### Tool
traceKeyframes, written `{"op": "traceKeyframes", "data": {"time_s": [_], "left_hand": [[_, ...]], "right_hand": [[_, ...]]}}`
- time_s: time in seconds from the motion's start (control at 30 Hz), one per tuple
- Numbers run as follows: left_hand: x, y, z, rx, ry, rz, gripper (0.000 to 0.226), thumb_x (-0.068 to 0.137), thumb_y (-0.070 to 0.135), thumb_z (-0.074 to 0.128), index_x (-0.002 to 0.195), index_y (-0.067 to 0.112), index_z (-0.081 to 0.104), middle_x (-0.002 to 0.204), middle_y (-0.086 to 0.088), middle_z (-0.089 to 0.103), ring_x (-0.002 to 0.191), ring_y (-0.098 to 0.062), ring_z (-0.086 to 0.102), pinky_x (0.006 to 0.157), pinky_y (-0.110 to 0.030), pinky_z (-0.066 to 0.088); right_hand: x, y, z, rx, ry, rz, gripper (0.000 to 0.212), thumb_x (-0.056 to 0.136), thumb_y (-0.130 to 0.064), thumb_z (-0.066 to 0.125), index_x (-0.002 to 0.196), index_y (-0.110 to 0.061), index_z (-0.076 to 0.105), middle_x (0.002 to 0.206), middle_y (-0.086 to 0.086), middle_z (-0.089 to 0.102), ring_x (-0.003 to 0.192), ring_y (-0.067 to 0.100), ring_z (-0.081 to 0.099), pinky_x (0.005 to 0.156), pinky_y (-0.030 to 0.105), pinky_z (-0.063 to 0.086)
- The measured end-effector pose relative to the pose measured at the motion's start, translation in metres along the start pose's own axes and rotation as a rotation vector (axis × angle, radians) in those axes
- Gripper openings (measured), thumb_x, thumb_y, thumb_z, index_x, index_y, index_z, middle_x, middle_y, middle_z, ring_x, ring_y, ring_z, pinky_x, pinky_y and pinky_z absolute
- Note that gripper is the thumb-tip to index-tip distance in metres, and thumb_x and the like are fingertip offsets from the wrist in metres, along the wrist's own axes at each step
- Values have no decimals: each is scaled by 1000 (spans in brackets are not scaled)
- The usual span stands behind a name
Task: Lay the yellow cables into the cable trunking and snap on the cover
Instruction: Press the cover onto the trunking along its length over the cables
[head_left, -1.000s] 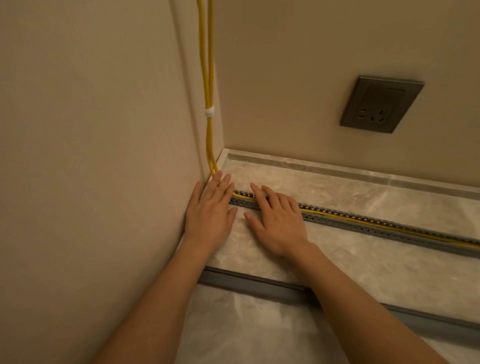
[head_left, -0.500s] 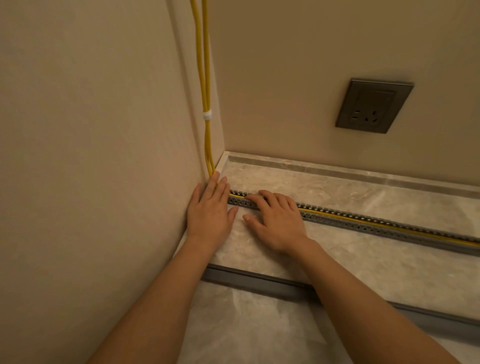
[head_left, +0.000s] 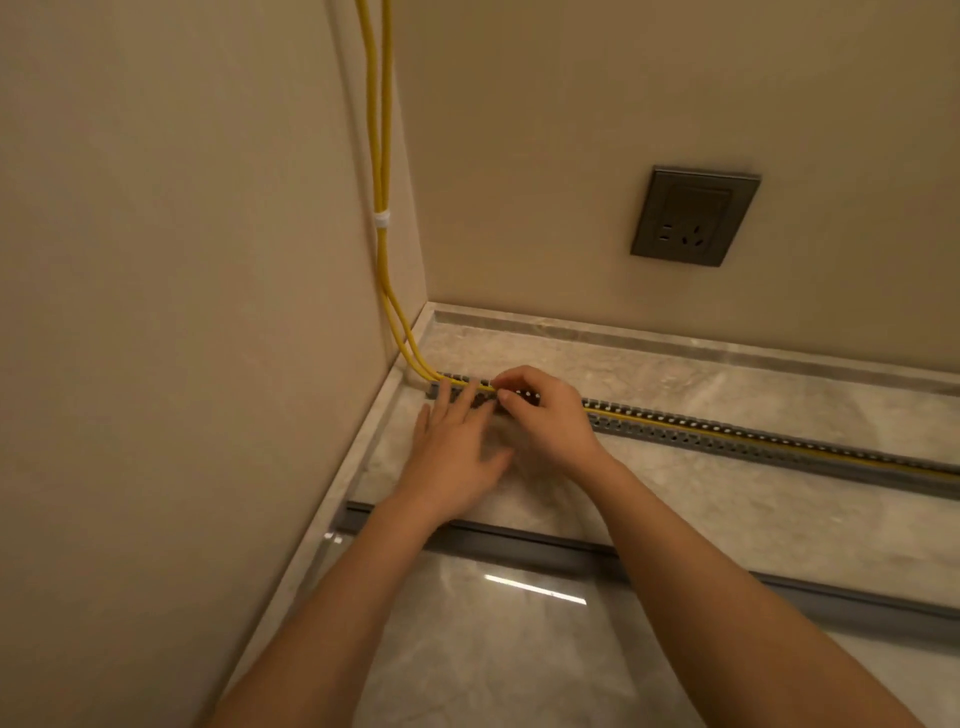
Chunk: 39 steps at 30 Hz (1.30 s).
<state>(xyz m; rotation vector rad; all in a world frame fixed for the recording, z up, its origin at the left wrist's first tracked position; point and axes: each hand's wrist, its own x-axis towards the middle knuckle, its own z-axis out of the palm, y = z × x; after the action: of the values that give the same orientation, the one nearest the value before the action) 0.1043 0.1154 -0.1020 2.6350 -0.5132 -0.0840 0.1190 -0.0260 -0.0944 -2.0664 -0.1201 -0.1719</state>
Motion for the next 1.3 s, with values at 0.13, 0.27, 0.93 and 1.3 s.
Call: {"op": "traceKeyframes", "data": {"time_s": [0.13,0.27,0.93,1.3], "left_hand": [[-20,17,-1,-65,-11,321,33,85,47,57,106,25,70,126,7,59,129,-15,38,109,-41,29],[-36,21,5,-19,-119,419,45,75,53,67,105,20,70,113,7,63,113,-10,46,99,-30,37],[-39,52,0,51,5,426,38,80,47,61,109,24,52,94,8,62,88,-11,57,67,-27,42],[-46,48,18,260,-164,575,42,84,52,54,99,13,51,107,-5,52,98,-19,45,82,-31,36]], "right_hand": [[-3,-6,-13,55,25,35,11,86,-7,60,90,-11,70,84,12,70,83,27,64,77,37,50],[-10,-8,-25,51,-27,60,11,87,-11,61,89,-10,71,87,17,71,86,33,64,81,46,51],[-18,-27,-58,-359,-288,61,18,90,-27,55,99,-18,68,90,0,63,85,18,58,73,32,47],[-28,-22,-56,-365,-407,132,20,92,-28,53,105,-20,66,95,-3,57,92,16,57,74,27,44]]}}
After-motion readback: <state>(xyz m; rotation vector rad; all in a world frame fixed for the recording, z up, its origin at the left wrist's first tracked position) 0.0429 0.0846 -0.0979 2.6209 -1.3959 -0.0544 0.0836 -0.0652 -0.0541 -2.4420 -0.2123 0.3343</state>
